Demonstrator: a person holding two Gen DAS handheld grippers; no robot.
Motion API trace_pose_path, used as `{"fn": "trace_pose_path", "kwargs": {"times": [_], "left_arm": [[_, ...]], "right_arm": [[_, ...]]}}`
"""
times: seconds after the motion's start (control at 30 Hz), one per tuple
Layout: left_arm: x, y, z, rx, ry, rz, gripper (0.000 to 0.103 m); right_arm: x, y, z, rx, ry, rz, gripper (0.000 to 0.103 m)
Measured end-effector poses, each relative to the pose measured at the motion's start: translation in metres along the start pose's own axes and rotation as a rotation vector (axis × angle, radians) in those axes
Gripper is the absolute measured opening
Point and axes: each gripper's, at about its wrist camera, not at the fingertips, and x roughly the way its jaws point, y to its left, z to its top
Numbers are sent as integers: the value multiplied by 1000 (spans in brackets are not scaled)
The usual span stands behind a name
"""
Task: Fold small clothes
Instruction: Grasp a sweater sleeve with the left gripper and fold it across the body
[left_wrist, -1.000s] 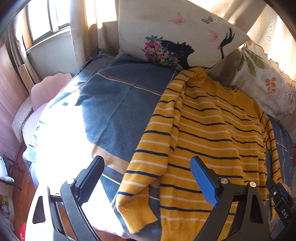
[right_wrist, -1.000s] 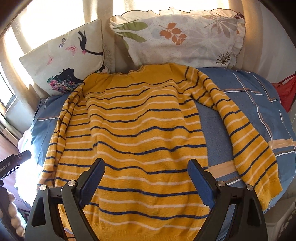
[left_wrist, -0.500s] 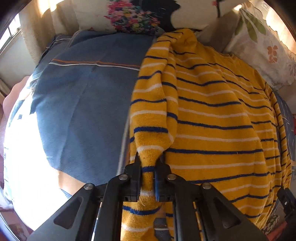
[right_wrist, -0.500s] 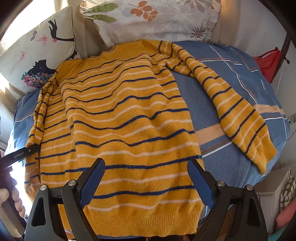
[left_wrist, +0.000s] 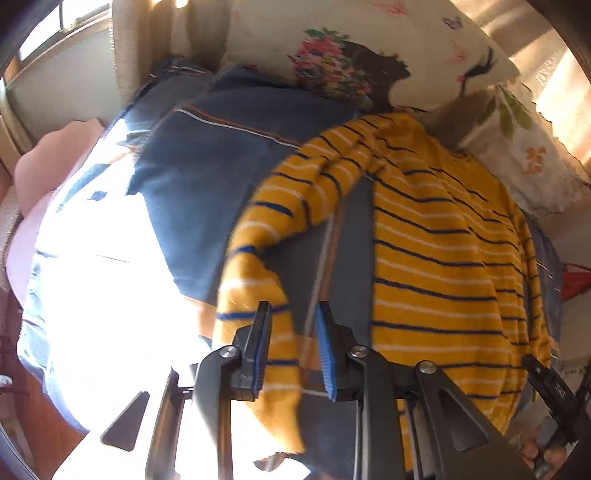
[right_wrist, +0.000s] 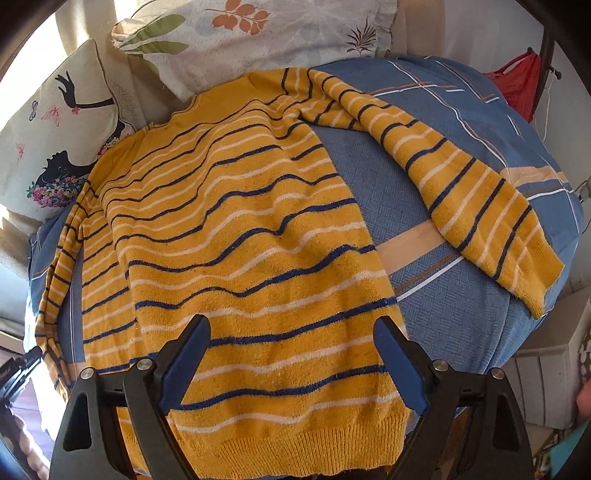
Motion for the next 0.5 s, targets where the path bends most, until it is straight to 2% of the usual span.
{"fn": "trace_pose_path", "kwargs": {"times": [0.1,0.27,0.37,0.4,0.43,0.47,0.5], "left_arm": [[17,-29,-24,66,98,-137,31],[56,-61,-54,132,271,-194,31],[55,-77,-61,161,251,-218,37],[55,-82,-62,162,255,-235,35],[56,-85,-62,159,257,-250,9],[56,-91,-64,166,263,-243,7],[54,-94,-66,174,252,-206,7]], "right_arm": [[7,7,-3,-7,23,12,93],[4,19,-11,-78,14,2,93],[2,14,-14,-104,13,-25,93],[2,10,-14,-105,17,-32,93],[2,4,-13,-100,23,-32,93],[2,-1,-11,-90,27,-25,93],[2,-6,-8,-82,28,-19,93]]}}
